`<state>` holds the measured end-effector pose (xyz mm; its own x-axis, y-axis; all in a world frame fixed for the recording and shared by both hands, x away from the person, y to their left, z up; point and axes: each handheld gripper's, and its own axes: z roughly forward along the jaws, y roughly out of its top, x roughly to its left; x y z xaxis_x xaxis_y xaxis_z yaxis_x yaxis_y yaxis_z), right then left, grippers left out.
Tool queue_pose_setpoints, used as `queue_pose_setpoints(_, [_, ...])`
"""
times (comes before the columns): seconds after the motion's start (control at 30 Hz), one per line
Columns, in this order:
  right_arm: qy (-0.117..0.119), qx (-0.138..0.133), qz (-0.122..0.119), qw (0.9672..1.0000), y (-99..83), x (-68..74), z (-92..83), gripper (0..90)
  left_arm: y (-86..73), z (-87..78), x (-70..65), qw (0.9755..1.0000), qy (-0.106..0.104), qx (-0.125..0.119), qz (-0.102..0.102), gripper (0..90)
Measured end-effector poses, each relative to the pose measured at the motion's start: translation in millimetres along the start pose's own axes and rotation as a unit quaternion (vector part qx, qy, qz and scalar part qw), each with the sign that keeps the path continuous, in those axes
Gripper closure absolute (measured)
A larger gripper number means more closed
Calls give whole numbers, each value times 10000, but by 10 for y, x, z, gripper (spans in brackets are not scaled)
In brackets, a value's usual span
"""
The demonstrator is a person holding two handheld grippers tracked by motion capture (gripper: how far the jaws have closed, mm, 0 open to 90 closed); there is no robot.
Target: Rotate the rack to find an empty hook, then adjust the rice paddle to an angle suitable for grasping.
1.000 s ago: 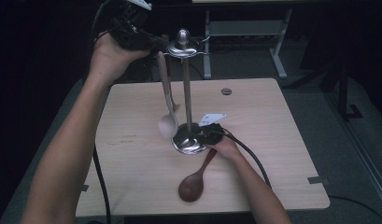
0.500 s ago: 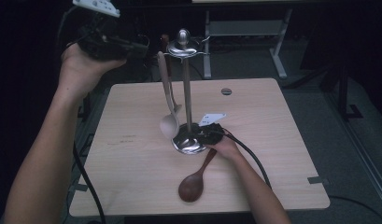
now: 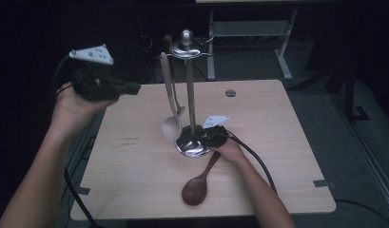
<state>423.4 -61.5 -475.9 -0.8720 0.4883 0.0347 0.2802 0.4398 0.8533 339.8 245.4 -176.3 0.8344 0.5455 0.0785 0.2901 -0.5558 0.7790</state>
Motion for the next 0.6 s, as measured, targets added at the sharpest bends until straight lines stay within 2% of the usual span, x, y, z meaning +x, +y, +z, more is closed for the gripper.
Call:
queue_pose_setpoints(0.27, [19, -7, 18, 10000, 1, -6, 0, 709, -505, 289, -118, 9995, -144, 181, -215, 898])
queue_pose_setpoints(0.4, [74, -1, 39, 10000, -2, -6, -15, 630, -715, 435, -135, 9989, -224, 235, -343, 897])
queue_pose_setpoints(0.53, [70, -140, 83, 9998, 14, -10, -87, 609, -896, 575, -160, 9980, -318, 293, -456, 897])
queue_pose_setpoints(0.6, [85, -114, 87, 9999, 30, -20, -117, 570, -985, 643, -183, 9976, -336, 303, -523, 887])
